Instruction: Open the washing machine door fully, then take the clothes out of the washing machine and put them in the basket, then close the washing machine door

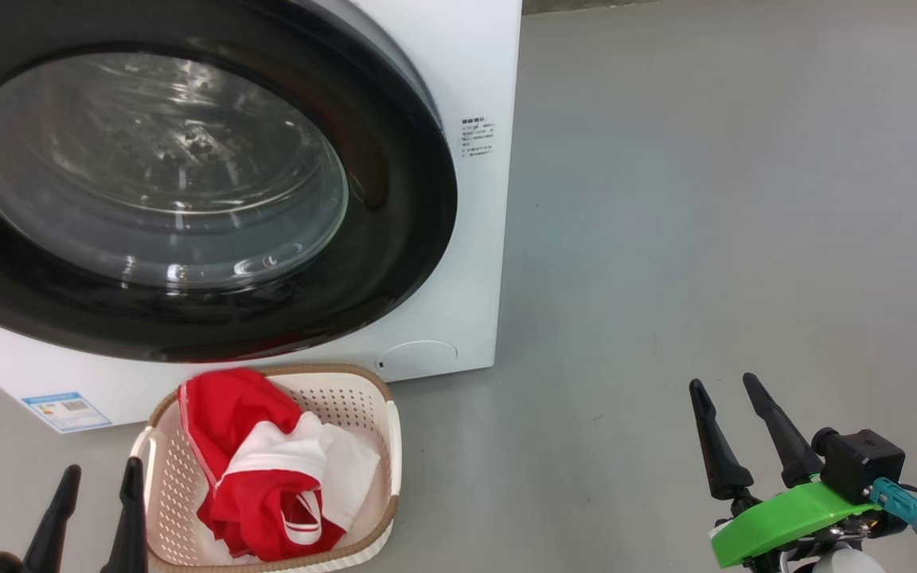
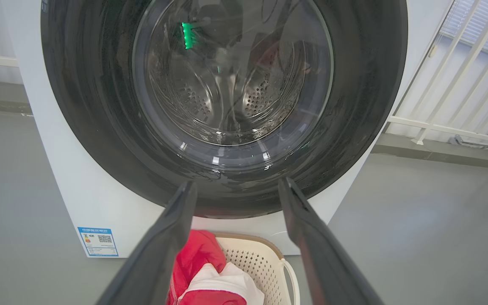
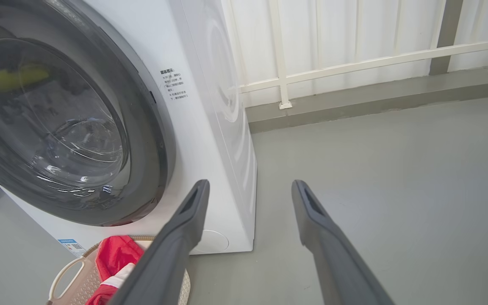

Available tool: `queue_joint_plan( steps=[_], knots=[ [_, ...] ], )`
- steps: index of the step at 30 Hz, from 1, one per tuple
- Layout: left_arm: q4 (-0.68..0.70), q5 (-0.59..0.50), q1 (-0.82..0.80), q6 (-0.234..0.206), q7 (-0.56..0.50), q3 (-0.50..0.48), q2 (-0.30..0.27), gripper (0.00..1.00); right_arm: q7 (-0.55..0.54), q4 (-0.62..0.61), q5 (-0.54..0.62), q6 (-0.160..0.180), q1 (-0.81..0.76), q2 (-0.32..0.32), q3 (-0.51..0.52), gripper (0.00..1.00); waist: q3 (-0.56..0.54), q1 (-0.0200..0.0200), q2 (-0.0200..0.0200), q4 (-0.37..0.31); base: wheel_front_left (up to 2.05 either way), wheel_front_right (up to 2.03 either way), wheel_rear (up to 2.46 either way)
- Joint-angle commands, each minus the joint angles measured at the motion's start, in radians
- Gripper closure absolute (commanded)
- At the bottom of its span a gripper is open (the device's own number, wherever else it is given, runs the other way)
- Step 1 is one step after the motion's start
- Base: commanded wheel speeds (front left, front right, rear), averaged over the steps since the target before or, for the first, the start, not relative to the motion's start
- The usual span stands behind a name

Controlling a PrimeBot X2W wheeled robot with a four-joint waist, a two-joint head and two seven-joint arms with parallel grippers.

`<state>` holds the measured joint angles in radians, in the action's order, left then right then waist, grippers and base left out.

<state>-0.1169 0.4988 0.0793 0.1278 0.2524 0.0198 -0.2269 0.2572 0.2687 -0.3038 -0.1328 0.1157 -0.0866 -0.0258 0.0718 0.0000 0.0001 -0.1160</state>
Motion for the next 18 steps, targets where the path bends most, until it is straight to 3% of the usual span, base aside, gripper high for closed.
queue_joint_plan(
  steps=[1,18],
  knots=[
    [0.024,-0.007,-0.009,0.003,0.009,-0.038,-0.022,0.0,0.005,-0.023,-0.005,0.002,-0.001,-0.002,-0.027,0.0,-0.003,0.0,-0.0001,0.0,0.0,0.0,0.0],
    [0.039,-0.003,-0.013,0.003,0.009,-0.053,-0.019,0.0,0.005,-0.032,-0.002,0.002,0.004,0.003,-0.026,0.0,0.005,0.0,-0.0001,-0.004,0.0,0.0,0.0]
  ],
)
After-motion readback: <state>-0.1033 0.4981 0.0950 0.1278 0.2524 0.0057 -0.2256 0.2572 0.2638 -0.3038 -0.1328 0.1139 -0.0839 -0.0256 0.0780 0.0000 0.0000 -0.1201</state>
